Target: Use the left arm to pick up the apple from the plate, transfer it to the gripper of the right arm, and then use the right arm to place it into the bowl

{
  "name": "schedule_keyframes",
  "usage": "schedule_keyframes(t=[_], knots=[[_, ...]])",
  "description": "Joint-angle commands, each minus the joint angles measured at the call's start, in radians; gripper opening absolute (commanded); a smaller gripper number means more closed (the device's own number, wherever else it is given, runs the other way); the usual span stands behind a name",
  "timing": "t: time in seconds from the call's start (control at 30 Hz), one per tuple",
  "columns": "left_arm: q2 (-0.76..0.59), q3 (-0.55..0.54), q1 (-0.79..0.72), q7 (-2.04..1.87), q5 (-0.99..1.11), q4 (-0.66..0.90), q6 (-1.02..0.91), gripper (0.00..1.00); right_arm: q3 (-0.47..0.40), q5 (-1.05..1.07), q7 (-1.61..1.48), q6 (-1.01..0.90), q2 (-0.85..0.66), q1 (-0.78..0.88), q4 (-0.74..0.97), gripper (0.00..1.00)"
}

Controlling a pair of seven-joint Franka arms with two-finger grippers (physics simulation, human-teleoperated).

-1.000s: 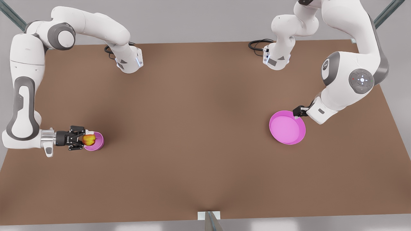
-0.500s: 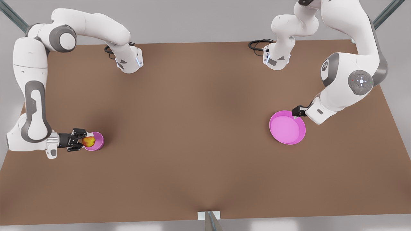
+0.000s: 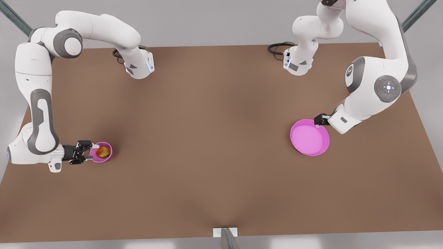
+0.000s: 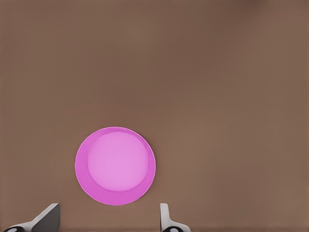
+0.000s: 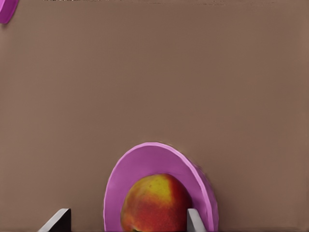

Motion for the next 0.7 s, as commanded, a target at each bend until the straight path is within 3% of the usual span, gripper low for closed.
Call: schedule_keyframes(t=[0.0,0.13,0.27,0.4,0.5,0.57,0.67], knots=[[-0.001,0.0,0.0,0.008,0.001,-0.001,0.0,1.0,0.003,-0.013,0.094,-0.005,-0.002,0.004,0.058,0.91],[-0.001,0.001,0.009,0.017,0.008,0.024,0.0,1.0,0.011,-0.208,0.344,-0.073,-0.056,0.165,0.316,0.91],[-0.006,0.015,0.041,0.009,0.008,0.062,0.001,1.0,0.012,-0.421,0.854,-0.205,-0.273,0.38,0.339,0.94],[-0.004,0.015,0.031,0.005,0.013,0.062,0.0,1.0,0.054,-0.415,1.103,-0.243,-0.424,0.395,0.287,1.0],[-0.003,0.015,0.032,0.005,0.013,0.062,0.003,1.0,-0.057,-0.423,1.284,-0.288,-0.551,0.544,0.172,1.0],[-0.001,0.015,0.034,0.006,0.013,0.062,0.003,1.0,-0.239,-0.355,1.364,-0.19,-0.662,0.693,0.003,1.0],[-0.001,0.015,0.035,0.008,0.013,0.062,0.004,1.0,-0.238,-0.354,1.447,-0.194,-0.637,0.697,0.019,1.0]])
